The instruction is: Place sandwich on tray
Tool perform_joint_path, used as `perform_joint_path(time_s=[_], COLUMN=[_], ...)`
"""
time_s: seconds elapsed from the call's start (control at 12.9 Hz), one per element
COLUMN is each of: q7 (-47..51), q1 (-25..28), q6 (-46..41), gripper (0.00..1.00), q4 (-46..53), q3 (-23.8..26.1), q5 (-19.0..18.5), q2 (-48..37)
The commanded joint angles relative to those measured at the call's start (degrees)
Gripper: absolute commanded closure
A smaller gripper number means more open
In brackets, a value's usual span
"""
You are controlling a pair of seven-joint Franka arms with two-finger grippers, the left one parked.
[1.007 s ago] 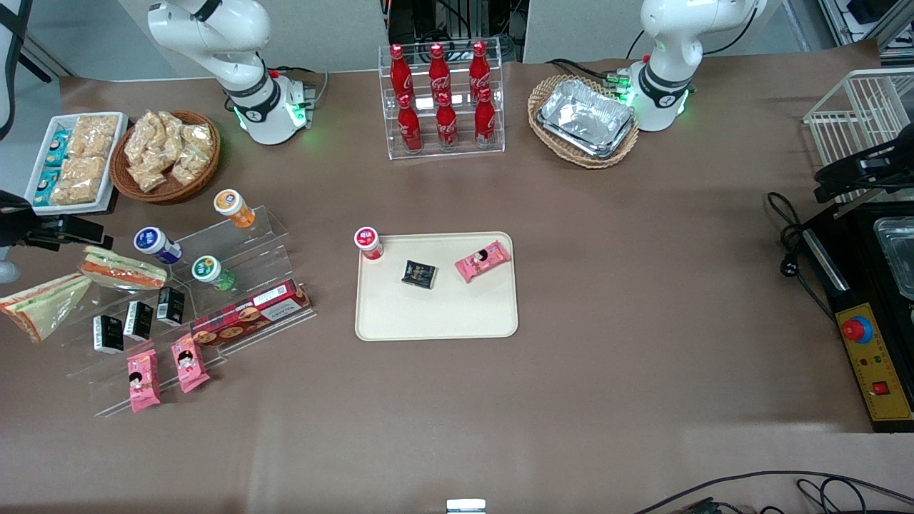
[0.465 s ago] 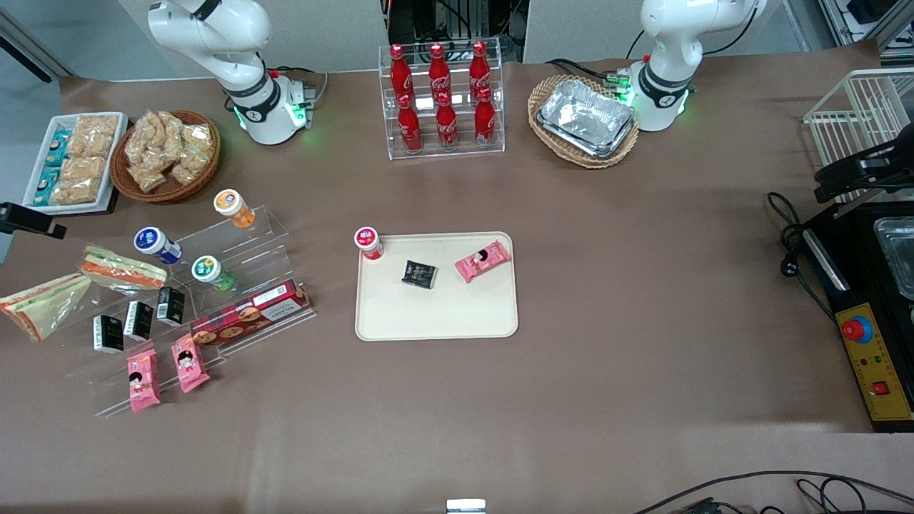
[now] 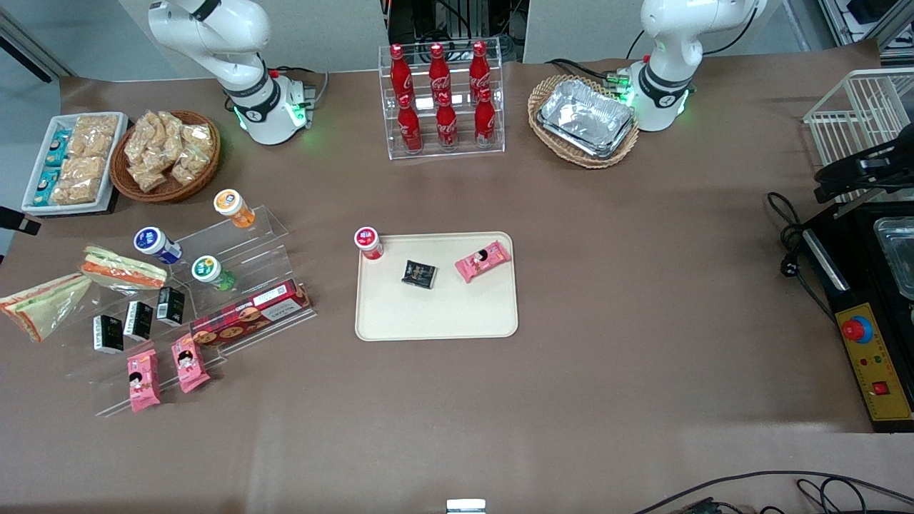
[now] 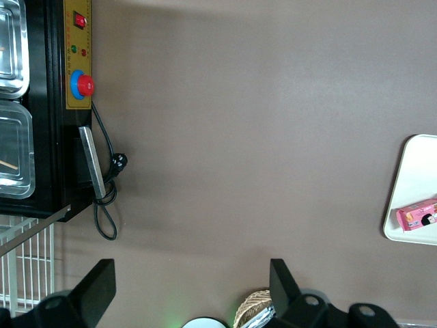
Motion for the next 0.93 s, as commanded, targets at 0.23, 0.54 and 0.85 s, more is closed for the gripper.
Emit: perform_joint_path(time_s=[0.23, 0.54, 0.85], q7=[1.7, 10.2, 18.6], q1=[-0.4, -0.6, -1.4], q6=[1.8, 1.8, 1.6], gripper=[0.00, 0.00, 0.00], q4=[0.1, -0.8, -1.2], q3=[0.0, -1.2, -2.4], q5=[-3.7, -3.8, -3.4], q2=[-0.2, 0.0, 0.1])
